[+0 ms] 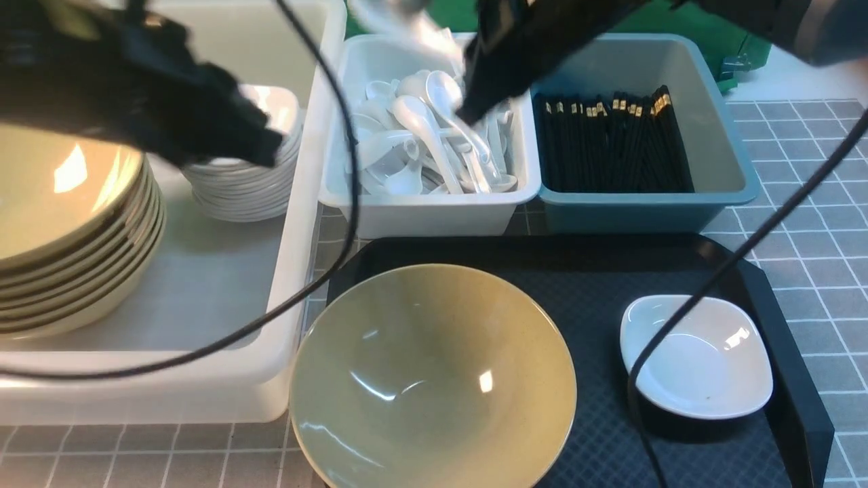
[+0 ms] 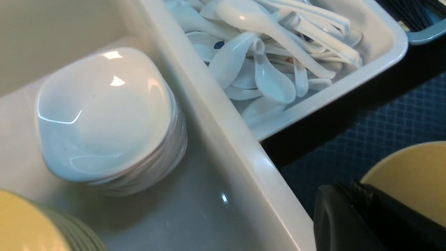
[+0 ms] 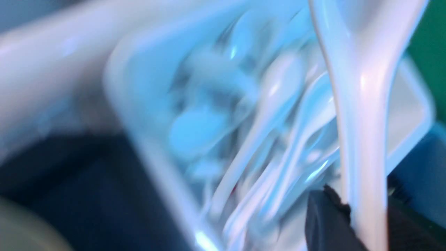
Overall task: On grey table put chopsticks spoon bowls plates into blue grey white boxes.
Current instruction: 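Place the white spoon into the bin of spoons with the right gripper, then grasp the large bowl on the tray by its rim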
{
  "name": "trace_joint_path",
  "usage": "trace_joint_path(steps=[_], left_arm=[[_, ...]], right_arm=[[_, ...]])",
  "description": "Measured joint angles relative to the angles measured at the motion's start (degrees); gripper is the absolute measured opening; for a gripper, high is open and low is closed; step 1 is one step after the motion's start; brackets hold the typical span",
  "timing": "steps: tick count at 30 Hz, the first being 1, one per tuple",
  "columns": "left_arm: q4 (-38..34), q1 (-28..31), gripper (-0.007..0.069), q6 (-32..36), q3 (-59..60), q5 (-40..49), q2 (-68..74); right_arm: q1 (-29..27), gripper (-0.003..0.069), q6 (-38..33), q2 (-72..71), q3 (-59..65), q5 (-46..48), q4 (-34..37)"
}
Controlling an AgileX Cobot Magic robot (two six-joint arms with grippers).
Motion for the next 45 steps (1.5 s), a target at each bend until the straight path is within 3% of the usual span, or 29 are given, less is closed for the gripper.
trace_joint_path(steps=[4,12,18,19,23,29,32,37,45], left_arm=[[0.00,0.00,-0.0008,0.63,-0.24,-2.51,5.12],[0.00,0.00,-0.0008,2.45,-0.24,-5.44,8.18],[0.00,0.00,0.0000,1.42,-1.39,-6.91,8.87],[-0.28,0.00,0.0019,0.98,-2.48,-6.55,8.99],[-1.98,0.00,0.0099,1.40,-6.03,-1.30,9.13],[-7.20,-0.15,0.0312,8.72,-12.10,11.17,12.42],[-10.12,-1.47,0.0386,13.44,-14.38,15.32,15.91],[-9.72,-6.07,0.0423,18.73,-17.28,16.13,22.83],[1.45,-11.61,0.0421,20.16,-18.87,12.05,32.28]], right_arm=[[-2.39,0.0148,8.02,4.18,-0.18,-10.48,-0.05],[-3.83,0.0168,10.78,12.86,-0.44,-15.41,0.00],[-4.75,0.0379,15.23,15.56,-4.02,-8.98,0.34],[-4.88,0.0438,15.76,15.44,-6.69,-5.64,0.34],[-4.99,0.0520,13.91,14.52,-15.66,5.91,0.59],[-5.03,0.0533,7.08,10.67,-25.40,24.38,1.89],[-5.10,0.0534,5.14,8.22,-25.99,27.71,3.82],[-4.78,0.0534,2.98,2.75,-21.53,28.69,9.18],[-0.33,0.0534,-1.05,-12.04,-3.11,28.95,11.67]])
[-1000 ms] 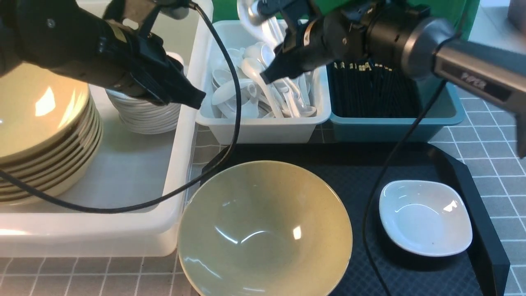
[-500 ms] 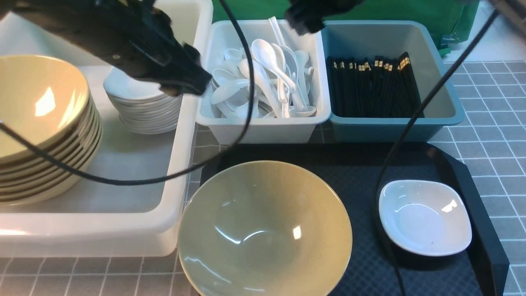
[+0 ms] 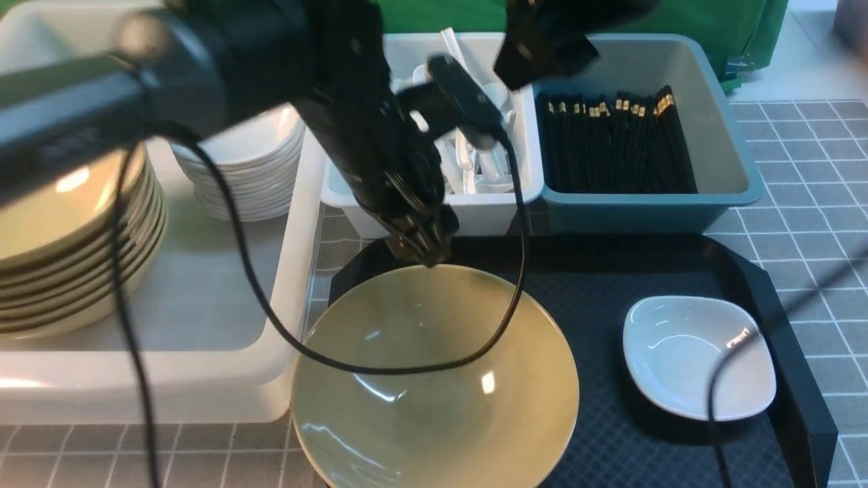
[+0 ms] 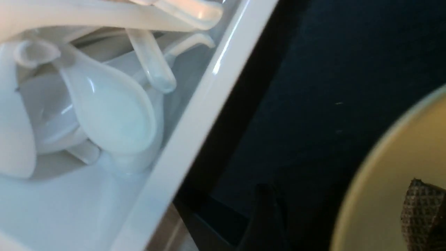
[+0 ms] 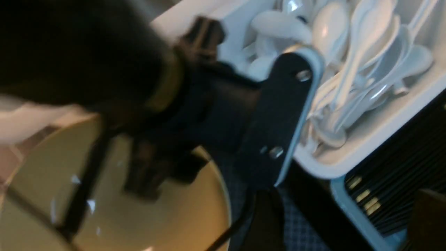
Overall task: On grey table put chopsticks spoon bowls plates into blue grey white boxes.
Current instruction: 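Grasp the large bowl on the tray by its rim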
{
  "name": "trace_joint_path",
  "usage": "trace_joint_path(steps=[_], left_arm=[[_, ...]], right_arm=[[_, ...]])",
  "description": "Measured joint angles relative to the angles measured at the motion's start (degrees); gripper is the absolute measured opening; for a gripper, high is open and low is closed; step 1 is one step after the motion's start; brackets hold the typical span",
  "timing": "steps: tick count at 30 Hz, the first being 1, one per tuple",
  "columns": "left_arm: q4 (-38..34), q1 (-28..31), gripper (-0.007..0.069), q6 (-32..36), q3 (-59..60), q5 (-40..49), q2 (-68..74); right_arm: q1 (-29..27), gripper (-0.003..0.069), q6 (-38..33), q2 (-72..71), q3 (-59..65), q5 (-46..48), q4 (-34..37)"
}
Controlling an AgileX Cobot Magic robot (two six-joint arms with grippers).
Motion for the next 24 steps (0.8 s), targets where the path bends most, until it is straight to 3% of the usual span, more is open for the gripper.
trace_joint_path(steps=[7,15,19,24], left_arm=[[-2.44,-0.05,0.0368,0.23,-0.04,0.20,5.13],[-7.76,0.00,0.0075,-0.60,-0.27,7.99,5.81],[-10.99,-0.11,0.0032,-2.74,-0.34,9.31,4.47],[-14.49,0.27,0.0006,-3.11,-0.17,8.88,-0.78]], right_arm=[[0.34,0.0534,-0.18,-5.03,8.30,0.06,-0.06],[0.34,0.0534,-0.18,-5.25,9.20,0.00,-0.06],[0.54,0.0531,-0.50,-5.32,9.20,0.00,-0.11],[0.71,0.0450,-1.60,-6.70,9.57,0.00,-0.12]])
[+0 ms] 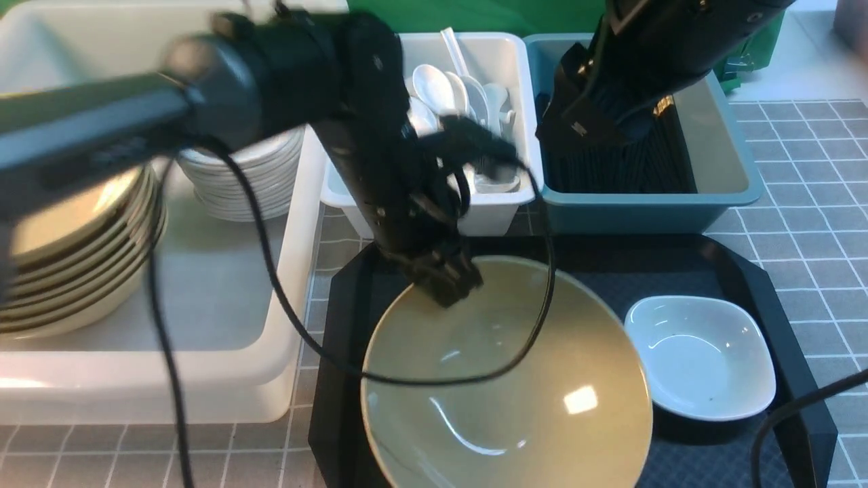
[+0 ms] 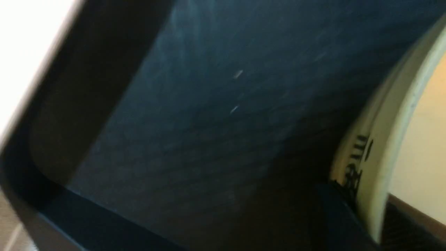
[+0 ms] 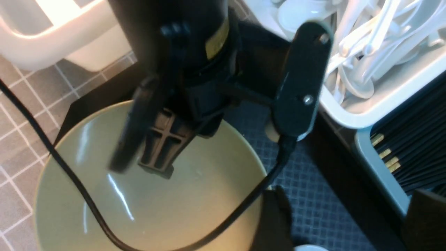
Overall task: On grey table put chopsticks spoon bowls plates into blue grey white boxes.
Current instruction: 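Grasp the large bowl on the tray by its rim, then place the tan bowl onto the bowl stack in the left bin with the left gripper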
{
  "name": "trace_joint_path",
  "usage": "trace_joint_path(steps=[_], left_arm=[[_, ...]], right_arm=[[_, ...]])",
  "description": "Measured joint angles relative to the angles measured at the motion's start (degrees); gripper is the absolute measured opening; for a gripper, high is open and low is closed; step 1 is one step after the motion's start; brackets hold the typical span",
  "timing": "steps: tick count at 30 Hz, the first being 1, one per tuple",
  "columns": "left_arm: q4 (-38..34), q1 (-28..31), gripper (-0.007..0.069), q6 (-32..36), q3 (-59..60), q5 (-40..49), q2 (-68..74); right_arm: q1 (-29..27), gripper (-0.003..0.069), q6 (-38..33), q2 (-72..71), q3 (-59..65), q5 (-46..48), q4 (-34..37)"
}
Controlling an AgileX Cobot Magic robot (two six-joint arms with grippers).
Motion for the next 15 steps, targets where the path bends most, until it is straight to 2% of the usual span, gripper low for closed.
trace_joint_path(steps=[1,2,3,7,9,10,12,13,15], left_arm=[[-1.49,0.80,0.0007,-0.71,0.00,-0.79,-3.73],[-1.54,0.94,0.0008,-0.61,0.00,-1.18,-4.17],[-1.92,2.36,0.0009,-1.03,0.00,-2.19,-7.25],[-5.30,10.41,0.0007,-4.08,0.00,-2.00,-16.37],[-6.94,17.13,0.0007,-5.11,0.00,-1.36,-21.22],[-7.02,17.81,0.0007,-5.18,0.00,-1.36,-21.63],[-7.62,27.78,0.0007,-5.85,0.00,-0.35,-26.71],[-7.67,30.26,0.0007,-5.95,0.00,0.06,-27.75],[-7.67,38.97,0.0007,-6.48,0.14,0.99,-30.77]], right_arm=[[0.00,0.0372,-0.30,-1.04,0.07,0.00,-0.05],[0.00,0.0362,-0.37,-1.35,0.07,0.00,-0.05],[0.00,0.0286,-0.65,-2.51,0.07,0.00,-0.05],[0.00,0.0076,-1.42,-5.58,0.07,0.00,-0.05],[0.00,0.0036,-1.47,-6.54,0.07,0.05,0.15],[0.00,0.0035,-1.47,-6.54,0.07,0.05,0.21],[0.00,0.0033,-1.60,-6.88,0.07,0.05,1.07],[0.00,0.0033,-1.60,-6.88,0.07,0.05,1.43],[0.00,0.0033,-1.60,-6.88,0.07,0.05,2.33]])
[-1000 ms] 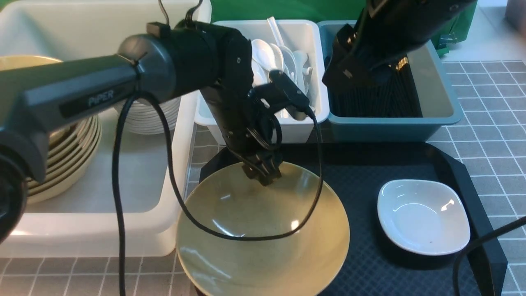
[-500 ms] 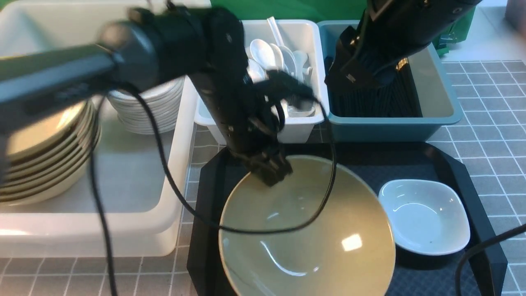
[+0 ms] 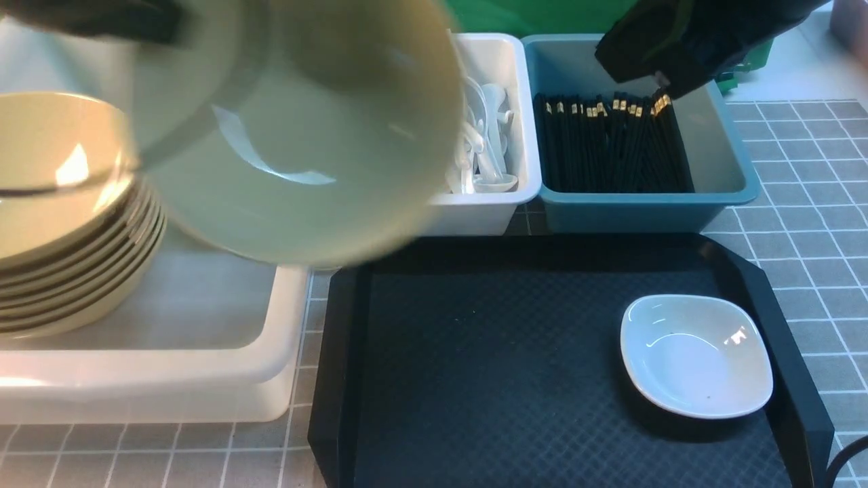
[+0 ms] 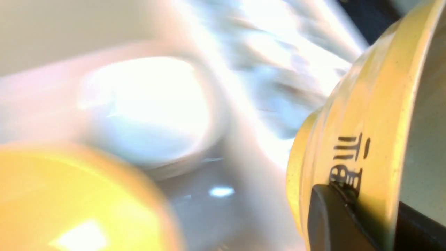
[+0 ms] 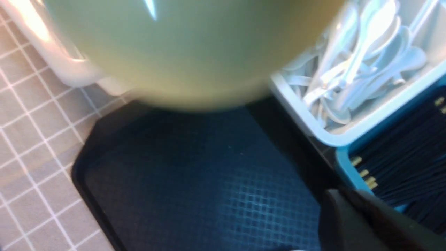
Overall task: On grey table put chopsticks spoon bowls plates into blue grey white boxes.
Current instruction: 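Place the tan bowl onto the bowl stack in the left bin with the left gripper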
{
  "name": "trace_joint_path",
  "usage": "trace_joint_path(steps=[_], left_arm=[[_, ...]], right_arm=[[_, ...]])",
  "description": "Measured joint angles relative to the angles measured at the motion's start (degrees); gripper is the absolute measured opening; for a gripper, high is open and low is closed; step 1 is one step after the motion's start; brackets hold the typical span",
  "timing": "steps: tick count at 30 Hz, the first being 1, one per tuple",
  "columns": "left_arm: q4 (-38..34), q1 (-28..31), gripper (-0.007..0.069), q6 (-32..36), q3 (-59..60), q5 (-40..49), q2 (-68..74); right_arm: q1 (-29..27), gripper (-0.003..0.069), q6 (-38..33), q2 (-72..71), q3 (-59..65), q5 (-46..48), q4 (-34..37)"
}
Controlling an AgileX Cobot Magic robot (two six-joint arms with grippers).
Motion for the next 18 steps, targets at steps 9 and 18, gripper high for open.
trace_joint_path(steps=[9,18], left_arm=[[-9.53,30.02,0.0007,0.76,11.38,-5.93,-2.56],[-8.54,29.30,0.0020,1.47,22.89,-21.63,1.69]], right_arm=[[0.00,0.0034,-1.02,0.00,0.00,0.00,1.85],[0.00,0.0034,-1.60,0.00,0.23,0.00,1.90]])
